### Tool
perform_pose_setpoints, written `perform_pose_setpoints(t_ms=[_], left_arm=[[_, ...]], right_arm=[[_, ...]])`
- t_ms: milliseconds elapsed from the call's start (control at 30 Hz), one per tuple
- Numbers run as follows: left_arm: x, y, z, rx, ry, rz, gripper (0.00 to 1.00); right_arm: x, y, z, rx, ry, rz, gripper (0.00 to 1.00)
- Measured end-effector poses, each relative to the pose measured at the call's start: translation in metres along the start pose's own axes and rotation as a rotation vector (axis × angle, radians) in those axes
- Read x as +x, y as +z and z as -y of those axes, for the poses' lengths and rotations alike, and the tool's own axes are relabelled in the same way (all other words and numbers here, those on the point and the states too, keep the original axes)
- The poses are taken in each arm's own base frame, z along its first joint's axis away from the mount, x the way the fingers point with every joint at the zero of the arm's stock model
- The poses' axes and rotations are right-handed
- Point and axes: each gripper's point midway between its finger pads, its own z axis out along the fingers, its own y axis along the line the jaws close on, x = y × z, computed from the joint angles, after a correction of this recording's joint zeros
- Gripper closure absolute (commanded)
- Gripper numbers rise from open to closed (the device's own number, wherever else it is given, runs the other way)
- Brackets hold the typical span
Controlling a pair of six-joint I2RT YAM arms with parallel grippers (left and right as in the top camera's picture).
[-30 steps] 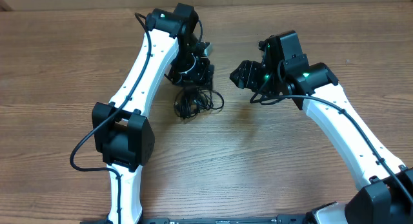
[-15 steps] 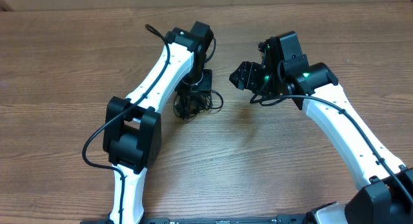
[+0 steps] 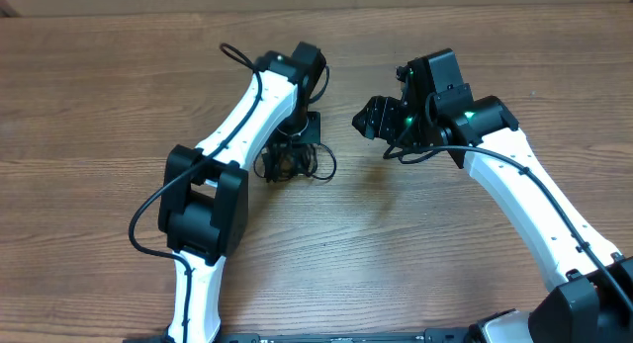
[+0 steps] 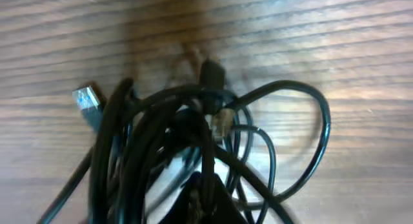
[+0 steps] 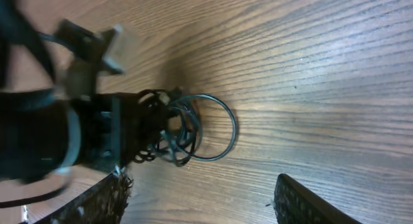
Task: Untangle cables
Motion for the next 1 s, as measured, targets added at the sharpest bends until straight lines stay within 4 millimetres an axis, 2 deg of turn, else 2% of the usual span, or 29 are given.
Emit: perform_pose_setpoints(t_ms=[100, 200, 233, 267, 300, 333, 400, 433, 500, 600, 667, 733, 800, 833, 867, 967, 1000], left_arm=[[-0.008, -0.045, 0.006, 0.024, 0.011, 0.043, 0.96], [-0.021, -0.11, 0.031, 0.166, 0.087, 0.162, 0.96], [-0.023, -0.141, 0.045, 0.257, 0.144, 0.228, 0.96], [-0.023, -0.161, 0.054, 0.313, 0.187, 0.271, 0.96], [-0.017, -0.196, 0.065, 0.396, 0.26, 0.346, 0.96], [-0.015, -0.205, 0.064, 0.395, 0.265, 0.365, 0.96], [-0.009, -0.206, 0.051, 0.316, 0.216, 0.365, 0.96], [-0.007, -0.193, 0.035, 0.214, 0.143, 0.338, 0.96], [-0.004, -0.172, 0.033, 0.174, 0.132, 0.277, 0.96], [0.007, -0.148, 0.052, 0.27, 0.212, 0.156, 0.96], [0.012, -0.148, 0.069, 0.391, 0.258, 0.112, 0.96], [0.015, -0.153, 0.075, 0.466, 0.275, 0.094, 0.96], [0.015, -0.159, 0.075, 0.537, 0.27, 0.079, 0.96], [0.013, -0.161, 0.073, 0.559, 0.263, 0.076, 0.96], [0.011, -0.165, 0.071, 0.597, 0.25, 0.072, 0.96], [0.009, -0.169, 0.067, 0.638, 0.241, 0.071, 0.96], [0.009, -0.17, 0.067, 0.648, 0.241, 0.069, 0.96]], right_arm=[[0.0, 0.0, 0.0, 0.0, 0.0, 0.0, 0.3], [0.0, 0.0, 0.0, 0.0, 0.0, 0.0, 0.3], [0.0, 0.0, 0.0, 0.0, 0.0, 0.0, 0.3], [0.0, 0.0, 0.0, 0.0, 0.0, 0.0, 0.3], [0.0, 0.0, 0.0, 0.0, 0.0, 0.0, 0.3], [0.0, 0.0, 0.0, 0.0, 0.0, 0.0, 0.3], [0.0, 0.0, 0.0, 0.0, 0.0, 0.0, 0.3], [0.0, 0.0, 0.0, 0.0, -0.001, 0.001, 0.3], [-0.001, 0.0, -0.001, -0.002, -0.002, 0.004, 0.3], [-0.002, 0.0, -0.003, -0.016, -0.005, 0.005, 0.3], [-0.003, 0.0, -0.01, -0.049, -0.011, 0.005, 0.3], [-0.004, -0.001, -0.016, -0.079, -0.018, 0.004, 0.31], [-0.003, -0.001, -0.017, -0.086, -0.018, 0.0, 0.4], [-0.003, -0.001, -0.016, -0.083, -0.016, 0.001, 0.53], [-0.003, -0.001, -0.015, -0.077, -0.017, 0.0, 0.59], [0.0, 0.005, -0.01, -0.046, -0.013, -0.012, 0.91], [0.001, 0.009, -0.007, -0.033, -0.005, -0.019, 0.96]])
